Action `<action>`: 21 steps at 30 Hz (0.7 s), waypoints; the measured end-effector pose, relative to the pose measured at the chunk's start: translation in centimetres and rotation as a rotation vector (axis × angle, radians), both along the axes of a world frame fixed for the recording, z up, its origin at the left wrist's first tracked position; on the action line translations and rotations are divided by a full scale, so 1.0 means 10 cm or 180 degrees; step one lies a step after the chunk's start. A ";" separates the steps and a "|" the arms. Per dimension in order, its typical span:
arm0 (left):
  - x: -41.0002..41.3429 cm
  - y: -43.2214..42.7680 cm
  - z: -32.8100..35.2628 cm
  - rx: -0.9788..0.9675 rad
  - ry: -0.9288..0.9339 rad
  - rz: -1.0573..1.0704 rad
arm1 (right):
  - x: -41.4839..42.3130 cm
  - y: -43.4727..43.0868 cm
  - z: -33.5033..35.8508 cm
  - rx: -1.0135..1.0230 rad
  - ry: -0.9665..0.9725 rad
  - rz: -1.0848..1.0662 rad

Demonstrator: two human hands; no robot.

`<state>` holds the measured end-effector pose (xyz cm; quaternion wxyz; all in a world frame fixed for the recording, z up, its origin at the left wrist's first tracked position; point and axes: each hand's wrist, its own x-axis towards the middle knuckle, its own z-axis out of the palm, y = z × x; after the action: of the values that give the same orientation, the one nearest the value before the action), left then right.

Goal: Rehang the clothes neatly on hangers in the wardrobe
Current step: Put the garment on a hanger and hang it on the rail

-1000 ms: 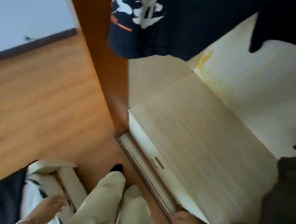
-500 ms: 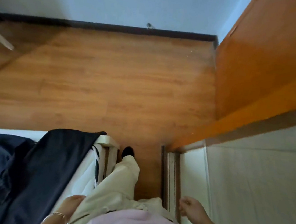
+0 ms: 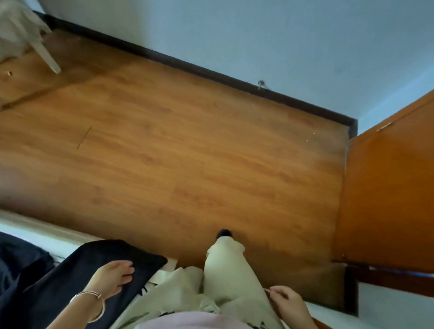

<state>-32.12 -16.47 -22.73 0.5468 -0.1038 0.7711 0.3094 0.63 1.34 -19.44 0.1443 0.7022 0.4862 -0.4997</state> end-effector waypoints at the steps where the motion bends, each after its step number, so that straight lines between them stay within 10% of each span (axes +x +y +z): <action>1: -0.03 0.07 -0.02 -0.0033 -0.0075 0.0063 | -0.06 0.15 -0.04 -0.0063 -0.0087 0.0084; 10: -0.38 0.99 -0.13 -0.0370 -0.0163 0.1304 | -0.47 2.34 -0.69 -0.0350 -0.0586 0.1216; 21: -0.64 1.69 0.34 -0.0452 0.0367 0.2524 | -3.77 3.72 -0.08 -0.0241 0.0126 0.2466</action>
<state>-38.55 0.42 -19.36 0.3325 -0.4131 0.7200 0.4476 -37.09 38.52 -20.22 0.3388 0.4509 0.6993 -0.4392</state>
